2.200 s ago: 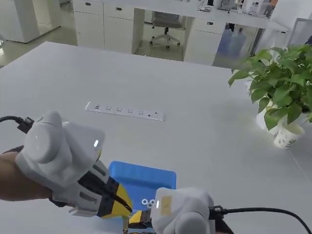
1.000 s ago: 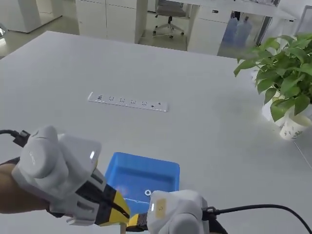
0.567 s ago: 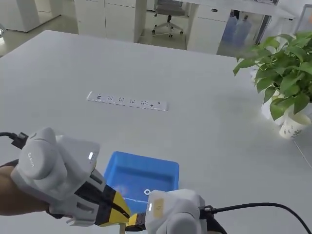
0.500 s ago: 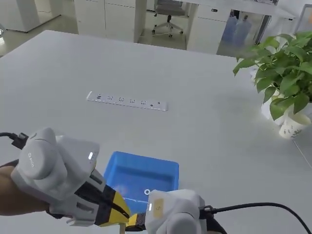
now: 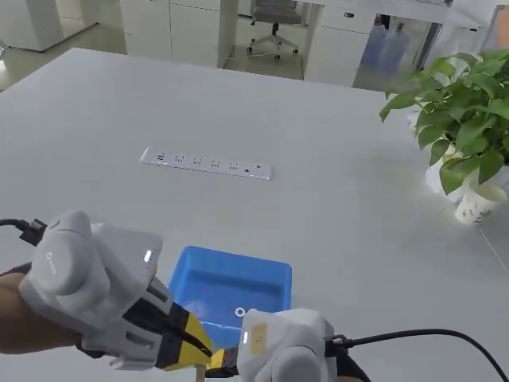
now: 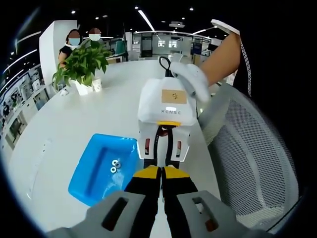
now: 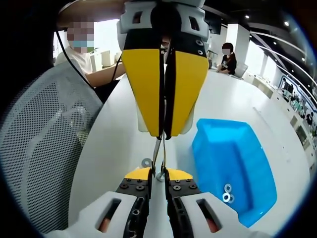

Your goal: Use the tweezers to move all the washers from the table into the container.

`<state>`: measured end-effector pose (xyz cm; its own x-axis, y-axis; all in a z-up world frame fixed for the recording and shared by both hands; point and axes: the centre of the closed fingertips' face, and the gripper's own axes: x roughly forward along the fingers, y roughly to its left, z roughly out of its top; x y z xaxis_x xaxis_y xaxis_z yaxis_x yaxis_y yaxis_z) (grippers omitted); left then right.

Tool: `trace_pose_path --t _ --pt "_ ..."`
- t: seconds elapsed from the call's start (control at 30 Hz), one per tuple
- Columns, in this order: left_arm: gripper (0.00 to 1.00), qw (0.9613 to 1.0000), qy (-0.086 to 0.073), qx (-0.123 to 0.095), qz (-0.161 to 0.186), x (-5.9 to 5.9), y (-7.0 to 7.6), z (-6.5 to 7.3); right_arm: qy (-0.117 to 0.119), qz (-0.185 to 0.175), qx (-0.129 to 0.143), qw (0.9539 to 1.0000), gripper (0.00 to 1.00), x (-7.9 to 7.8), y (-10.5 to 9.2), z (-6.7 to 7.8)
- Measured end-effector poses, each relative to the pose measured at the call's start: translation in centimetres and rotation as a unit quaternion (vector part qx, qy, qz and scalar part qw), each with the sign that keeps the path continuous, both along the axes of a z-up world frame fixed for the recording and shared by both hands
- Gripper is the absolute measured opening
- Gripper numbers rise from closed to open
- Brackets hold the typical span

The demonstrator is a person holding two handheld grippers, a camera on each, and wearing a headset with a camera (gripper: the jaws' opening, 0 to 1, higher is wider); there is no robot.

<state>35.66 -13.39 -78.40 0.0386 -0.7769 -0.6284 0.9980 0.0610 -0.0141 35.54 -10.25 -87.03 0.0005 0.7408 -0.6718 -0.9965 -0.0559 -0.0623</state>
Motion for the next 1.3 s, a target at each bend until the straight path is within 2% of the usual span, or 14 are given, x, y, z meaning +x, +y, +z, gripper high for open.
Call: trace_pose_path --t 0.67,1.3 --pt "0.04 0.9999 0.009 -0.003 0.006 0.27 0.03 -0.02 0.003 0.000 -0.002 1.0000 0.09 0.07 0.04 -0.04" --pt "0.04 0.9999 0.011 0.002 0.008 0.08 0.17 -0.04 0.010 -0.003 -0.007 0.9999 0.09 -0.08 0.05 -0.10"
